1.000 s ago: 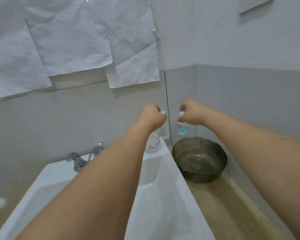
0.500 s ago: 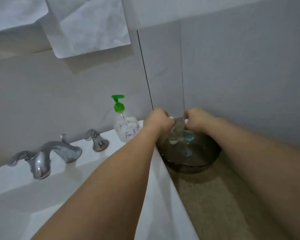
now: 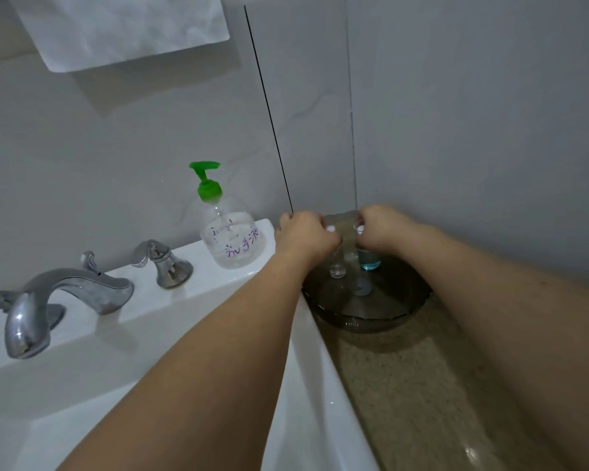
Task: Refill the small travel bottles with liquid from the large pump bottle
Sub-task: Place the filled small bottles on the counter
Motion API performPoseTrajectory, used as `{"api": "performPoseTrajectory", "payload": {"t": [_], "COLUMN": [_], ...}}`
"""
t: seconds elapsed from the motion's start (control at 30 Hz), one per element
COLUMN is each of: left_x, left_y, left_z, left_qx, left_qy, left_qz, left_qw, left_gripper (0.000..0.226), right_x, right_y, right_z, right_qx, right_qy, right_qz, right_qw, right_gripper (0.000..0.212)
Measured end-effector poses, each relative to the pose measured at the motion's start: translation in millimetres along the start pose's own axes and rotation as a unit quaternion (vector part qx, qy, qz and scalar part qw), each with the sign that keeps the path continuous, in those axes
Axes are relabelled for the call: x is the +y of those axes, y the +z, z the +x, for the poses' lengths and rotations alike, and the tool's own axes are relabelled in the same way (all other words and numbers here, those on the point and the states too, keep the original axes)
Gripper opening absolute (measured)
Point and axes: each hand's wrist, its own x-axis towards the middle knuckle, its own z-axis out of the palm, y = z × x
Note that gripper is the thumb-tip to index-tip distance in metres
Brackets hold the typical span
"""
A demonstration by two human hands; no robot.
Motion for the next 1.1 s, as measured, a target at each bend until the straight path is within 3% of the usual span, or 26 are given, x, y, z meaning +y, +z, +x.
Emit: {"api": "performPoseTrajectory", "payload": {"t": [0.57,1.1], "left_x": [-4.2,1.3], "left_y": [-0.3,-22.0], "left_z": [5.1,-9.2], "left_qx": [-0.007,0.001], "left_qy": [0.009,0.031], "left_qz": [0.004,0.028], "left_qw": [1.0,0.999], "left_gripper": [0.015,0.04], "right_x": [-1.1,-10.0], "right_y": [1.3,-12.7], "right_z": [-0.8,-12.4], "right_qx": [-0.008,0.019], "right_qy": [0.017,0.02], "right_qz": [0.0,0.018], "right_qw": [1.0,0.999], "right_gripper": [0.03,0.055]}}
